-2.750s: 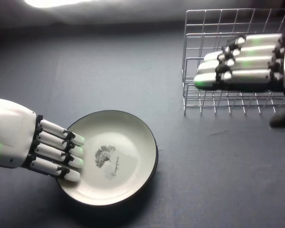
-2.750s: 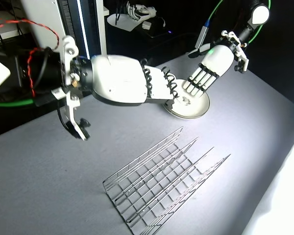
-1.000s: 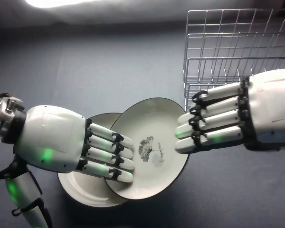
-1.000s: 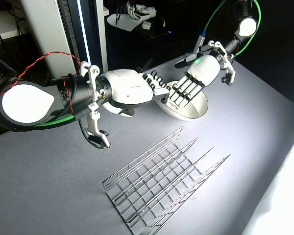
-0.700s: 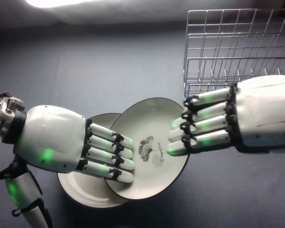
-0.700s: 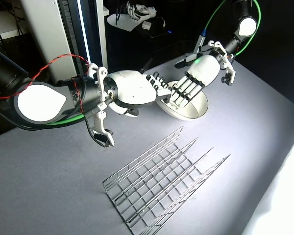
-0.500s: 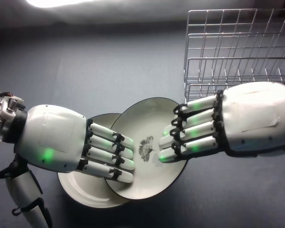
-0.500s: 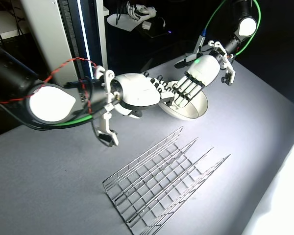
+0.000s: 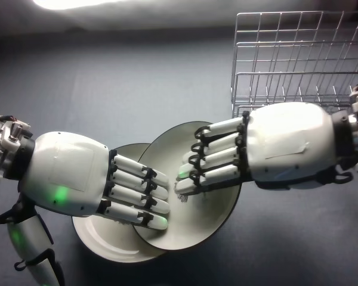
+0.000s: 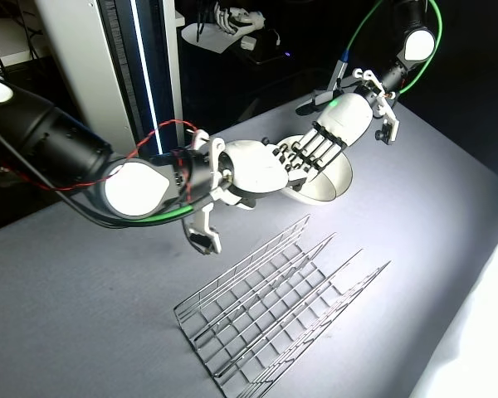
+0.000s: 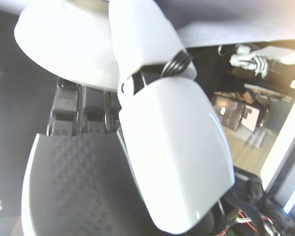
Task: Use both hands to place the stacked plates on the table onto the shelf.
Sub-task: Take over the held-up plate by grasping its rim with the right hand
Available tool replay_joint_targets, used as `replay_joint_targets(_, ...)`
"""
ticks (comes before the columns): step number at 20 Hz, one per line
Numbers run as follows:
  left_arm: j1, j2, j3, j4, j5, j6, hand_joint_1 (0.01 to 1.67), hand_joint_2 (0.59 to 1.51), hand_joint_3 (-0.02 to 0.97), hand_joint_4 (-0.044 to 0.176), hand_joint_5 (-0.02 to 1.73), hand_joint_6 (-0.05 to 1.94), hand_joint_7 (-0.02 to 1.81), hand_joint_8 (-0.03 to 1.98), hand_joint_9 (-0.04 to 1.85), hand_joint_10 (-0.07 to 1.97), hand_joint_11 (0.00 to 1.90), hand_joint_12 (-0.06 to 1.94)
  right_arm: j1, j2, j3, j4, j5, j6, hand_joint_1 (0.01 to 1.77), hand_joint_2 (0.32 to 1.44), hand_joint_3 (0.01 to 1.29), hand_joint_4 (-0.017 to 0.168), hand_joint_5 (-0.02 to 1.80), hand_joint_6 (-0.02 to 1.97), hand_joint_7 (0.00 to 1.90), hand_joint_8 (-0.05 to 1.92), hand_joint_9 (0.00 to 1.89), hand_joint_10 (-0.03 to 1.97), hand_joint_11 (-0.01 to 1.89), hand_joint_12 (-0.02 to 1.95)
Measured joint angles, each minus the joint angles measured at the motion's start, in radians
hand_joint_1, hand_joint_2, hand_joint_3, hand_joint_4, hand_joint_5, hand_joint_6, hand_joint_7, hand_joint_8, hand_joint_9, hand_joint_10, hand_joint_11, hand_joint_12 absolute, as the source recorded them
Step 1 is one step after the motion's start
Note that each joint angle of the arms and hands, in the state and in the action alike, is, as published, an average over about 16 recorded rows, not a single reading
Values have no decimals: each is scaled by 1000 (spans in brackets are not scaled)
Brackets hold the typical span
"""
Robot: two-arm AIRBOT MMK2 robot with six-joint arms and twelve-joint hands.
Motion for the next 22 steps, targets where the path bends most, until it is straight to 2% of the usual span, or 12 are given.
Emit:
replay_joint_targets(8,0,-2,6,0,-4,0,12,883,10,-5,-7,-18,-11,-22,10,7,14,10,22,-74,32,0,-42,2,1500,1083,18,0,233,19,253,8,284,7,22,1088)
replay_joint_targets(14,0,-3,8,1,-6,0,12,886,10,-5,-7,-19,-11,-22,10,6,14,9,31,-95,38,7,-53,1,1402,1084,18,0,420,59,441,26,441,39,135,1139)
replay_joint_targets(22,-2,-3,9,3,-6,-7,12,889,10,-5,-7,-21,-10,-22,15,8,15,9,33,-96,40,19,-33,-8,1300,1035,15,-2,708,497,739,391,718,486,522,1093)
